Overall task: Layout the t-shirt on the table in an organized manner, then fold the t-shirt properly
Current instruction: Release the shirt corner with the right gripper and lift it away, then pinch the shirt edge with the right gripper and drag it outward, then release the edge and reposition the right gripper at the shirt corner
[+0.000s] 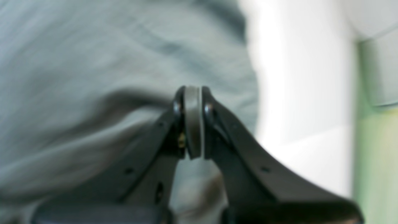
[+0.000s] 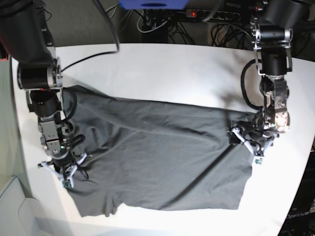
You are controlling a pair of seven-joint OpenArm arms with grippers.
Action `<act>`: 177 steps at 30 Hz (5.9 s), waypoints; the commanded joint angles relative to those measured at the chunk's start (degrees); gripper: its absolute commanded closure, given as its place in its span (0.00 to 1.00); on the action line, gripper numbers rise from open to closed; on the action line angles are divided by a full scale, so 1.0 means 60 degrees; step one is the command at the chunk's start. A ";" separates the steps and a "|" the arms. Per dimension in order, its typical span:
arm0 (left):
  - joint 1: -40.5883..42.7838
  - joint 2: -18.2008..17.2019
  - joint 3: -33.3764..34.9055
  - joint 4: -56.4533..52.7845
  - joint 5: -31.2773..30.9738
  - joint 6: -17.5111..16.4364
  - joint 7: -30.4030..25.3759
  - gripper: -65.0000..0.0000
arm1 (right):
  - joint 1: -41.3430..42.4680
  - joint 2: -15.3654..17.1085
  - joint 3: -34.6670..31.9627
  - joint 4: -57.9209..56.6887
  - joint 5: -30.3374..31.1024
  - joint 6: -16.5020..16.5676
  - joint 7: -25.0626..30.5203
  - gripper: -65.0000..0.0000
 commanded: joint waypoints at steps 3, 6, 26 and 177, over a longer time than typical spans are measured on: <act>-0.0177 -0.0126 -0.0048 0.0197 -0.0124 -0.0010 -0.0221 0.30 | 0.0403 0.0300 0.0086 0.0985 0.0114 0.0072 -0.0398 1.00; -0.0162 -0.0112 -0.0048 0.0431 -0.0110 -0.0010 -0.0221 0.30 | -0.0330 0.0344 0.0833 0.2699 0.0114 0.0790 -0.1497 1.00; -0.0470 -0.0112 -0.0048 -0.0213 -0.0110 -0.0010 -0.0338 0.30 | -0.7436 -0.1707 0.6240 1.4831 0.0114 0.5896 -0.9057 0.76; 0.3310 -0.0185 -0.2861 0.3611 -0.0153 -0.0112 0.0306 0.30 | -0.4037 -0.0638 0.4540 0.7432 0.0100 0.5896 -0.6024 0.44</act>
